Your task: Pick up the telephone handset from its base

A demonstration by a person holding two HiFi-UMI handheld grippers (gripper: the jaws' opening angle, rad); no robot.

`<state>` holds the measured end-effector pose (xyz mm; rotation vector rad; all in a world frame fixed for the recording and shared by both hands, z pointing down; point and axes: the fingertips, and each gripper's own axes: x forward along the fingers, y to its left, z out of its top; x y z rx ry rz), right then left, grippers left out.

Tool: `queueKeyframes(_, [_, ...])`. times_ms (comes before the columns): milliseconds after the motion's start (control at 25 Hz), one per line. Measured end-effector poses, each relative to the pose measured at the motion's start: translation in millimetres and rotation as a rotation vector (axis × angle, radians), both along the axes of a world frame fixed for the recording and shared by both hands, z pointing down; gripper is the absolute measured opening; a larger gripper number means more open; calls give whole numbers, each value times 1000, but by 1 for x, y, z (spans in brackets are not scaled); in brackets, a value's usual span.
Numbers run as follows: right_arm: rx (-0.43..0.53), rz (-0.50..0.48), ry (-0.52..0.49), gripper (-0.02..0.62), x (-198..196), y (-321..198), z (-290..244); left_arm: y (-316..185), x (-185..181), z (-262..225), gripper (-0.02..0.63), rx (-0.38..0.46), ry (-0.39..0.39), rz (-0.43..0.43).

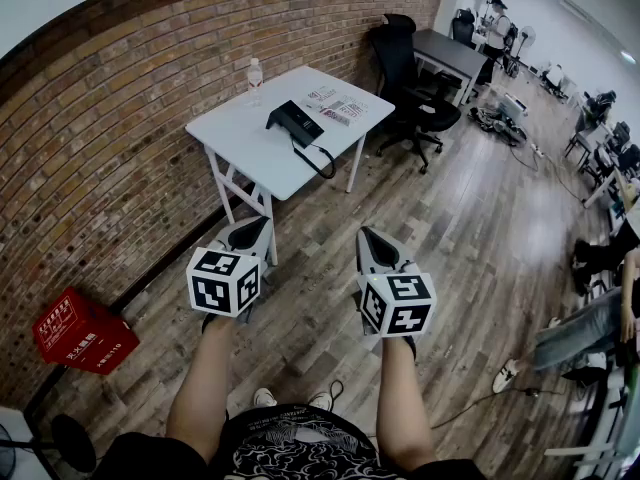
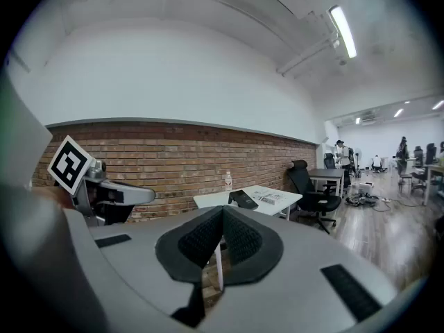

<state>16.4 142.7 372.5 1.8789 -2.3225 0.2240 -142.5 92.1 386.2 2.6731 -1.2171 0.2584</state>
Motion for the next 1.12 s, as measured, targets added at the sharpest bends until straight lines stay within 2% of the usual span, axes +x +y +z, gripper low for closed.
queueKeyframes(760, [-5,-85,-18,0,50,-14,13,-11,69,11,18,-29,-3,-16])
queueKeyframes(1120, [-24,-100,-9,0,61,-66,25,-61,83,29,38,-60,6,-14])
